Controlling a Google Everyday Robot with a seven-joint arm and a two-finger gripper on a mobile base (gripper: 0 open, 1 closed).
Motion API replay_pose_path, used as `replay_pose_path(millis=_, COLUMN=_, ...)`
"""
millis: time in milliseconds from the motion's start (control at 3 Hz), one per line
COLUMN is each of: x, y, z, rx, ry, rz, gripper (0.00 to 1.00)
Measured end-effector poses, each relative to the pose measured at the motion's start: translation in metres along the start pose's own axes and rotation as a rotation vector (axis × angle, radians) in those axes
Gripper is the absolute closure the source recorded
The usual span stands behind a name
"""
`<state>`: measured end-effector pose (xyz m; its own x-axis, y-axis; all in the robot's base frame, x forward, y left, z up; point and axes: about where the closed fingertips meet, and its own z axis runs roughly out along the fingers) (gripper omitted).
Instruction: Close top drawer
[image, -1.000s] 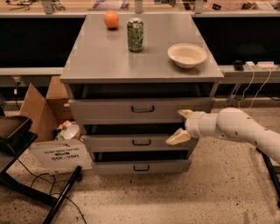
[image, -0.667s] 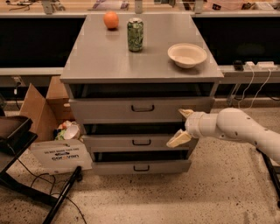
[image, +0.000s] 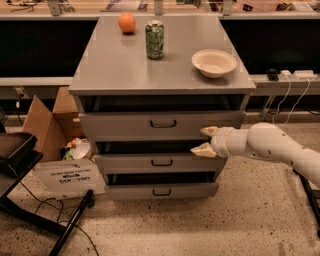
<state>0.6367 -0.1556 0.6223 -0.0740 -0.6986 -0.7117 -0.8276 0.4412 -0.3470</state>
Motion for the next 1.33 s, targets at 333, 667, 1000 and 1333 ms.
replay_pose_path(millis=333, x=-0.008, y=0.017, z=-0.026, rx=-0.041, ry=0.076, rz=-0.046, gripper=0.66)
replay_pose_path(millis=667, x=-0.020, y=0.042, z=-0.073, rx=-0.137, ry=0.250, rz=-0.130, gripper=0.89)
replay_pose_path(millis=1000, x=-0.070, y=0.031, z=-0.143, rx=-0.164, ry=0.459, rz=-0.205, gripper=0.97)
replay_pose_path(millis=1333, x=-0.094, y=0.032, z=-0.179, rx=-0.223, ry=0.511, rz=-0.185, gripper=0.75)
